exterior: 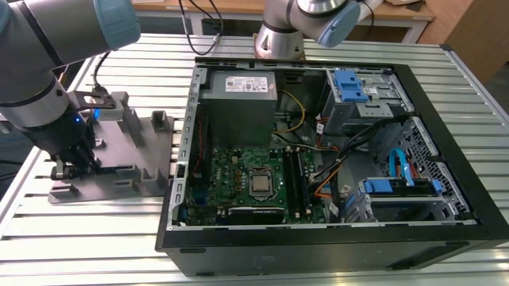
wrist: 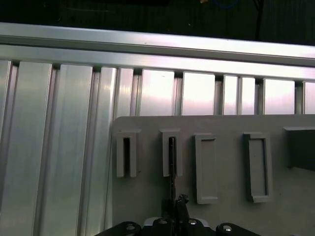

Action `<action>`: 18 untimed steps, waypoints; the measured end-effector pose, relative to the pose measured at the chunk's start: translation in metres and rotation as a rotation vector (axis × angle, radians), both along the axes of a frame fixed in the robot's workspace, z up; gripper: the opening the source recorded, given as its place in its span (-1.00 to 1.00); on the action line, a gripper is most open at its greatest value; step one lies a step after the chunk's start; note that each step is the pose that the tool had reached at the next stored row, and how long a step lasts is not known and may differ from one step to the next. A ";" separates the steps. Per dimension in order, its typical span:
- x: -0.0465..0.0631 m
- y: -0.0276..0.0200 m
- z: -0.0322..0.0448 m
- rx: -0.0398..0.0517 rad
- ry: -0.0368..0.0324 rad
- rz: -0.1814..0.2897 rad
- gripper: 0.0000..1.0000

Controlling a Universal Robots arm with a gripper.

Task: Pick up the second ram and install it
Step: 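Pick up the second ram and move it above second insertion slot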

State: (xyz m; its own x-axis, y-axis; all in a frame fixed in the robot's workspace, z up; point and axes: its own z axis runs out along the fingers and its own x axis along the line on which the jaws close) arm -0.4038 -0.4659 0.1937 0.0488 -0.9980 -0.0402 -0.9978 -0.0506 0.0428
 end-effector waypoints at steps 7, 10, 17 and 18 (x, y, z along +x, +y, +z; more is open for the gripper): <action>0.000 -0.0001 0.0085 0.0007 0.0007 0.000 -0.79; 0.000 0.0000 0.0106 0.0015 0.0006 0.000 -0.79; 0.000 -0.0001 0.0164 0.0024 0.0007 0.000 -0.79; 0.000 -0.0001 0.0176 0.0025 0.0007 0.000 -0.79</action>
State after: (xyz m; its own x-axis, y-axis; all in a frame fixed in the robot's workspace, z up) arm -0.4039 -0.4659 0.2113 0.0488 -0.9979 -0.0427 -0.9978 -0.0507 0.0433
